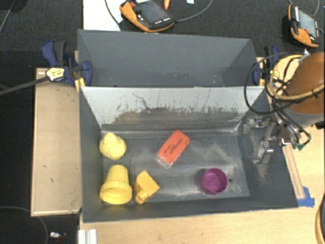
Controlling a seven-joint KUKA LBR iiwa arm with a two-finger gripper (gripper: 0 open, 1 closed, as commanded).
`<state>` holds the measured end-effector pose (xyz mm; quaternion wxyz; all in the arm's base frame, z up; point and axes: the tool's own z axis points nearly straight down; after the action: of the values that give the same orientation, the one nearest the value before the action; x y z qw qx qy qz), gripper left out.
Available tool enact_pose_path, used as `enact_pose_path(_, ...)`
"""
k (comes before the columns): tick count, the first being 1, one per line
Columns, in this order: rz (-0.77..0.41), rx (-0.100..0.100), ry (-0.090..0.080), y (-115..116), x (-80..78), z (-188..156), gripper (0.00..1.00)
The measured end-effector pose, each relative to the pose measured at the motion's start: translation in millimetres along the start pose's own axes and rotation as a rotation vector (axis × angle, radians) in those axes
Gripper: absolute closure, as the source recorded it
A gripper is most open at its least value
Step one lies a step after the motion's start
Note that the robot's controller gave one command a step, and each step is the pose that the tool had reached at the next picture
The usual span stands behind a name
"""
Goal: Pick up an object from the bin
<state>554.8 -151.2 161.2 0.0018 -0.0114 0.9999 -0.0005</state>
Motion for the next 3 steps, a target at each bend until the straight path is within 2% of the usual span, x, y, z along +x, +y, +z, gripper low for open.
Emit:
enact_pose_path(1, -0.001, 0.000, 0.000, 0.0, 0.0, 0.0, 0.00)
enact_pose_path(2, -0.122, -0.001, 0.000, 54.9, 16.1, 39.9, 0.00)
enact_pose_path(3, -0.188, -0.001, -0.005, 88.6, 12.8, 31.3, 0.00)
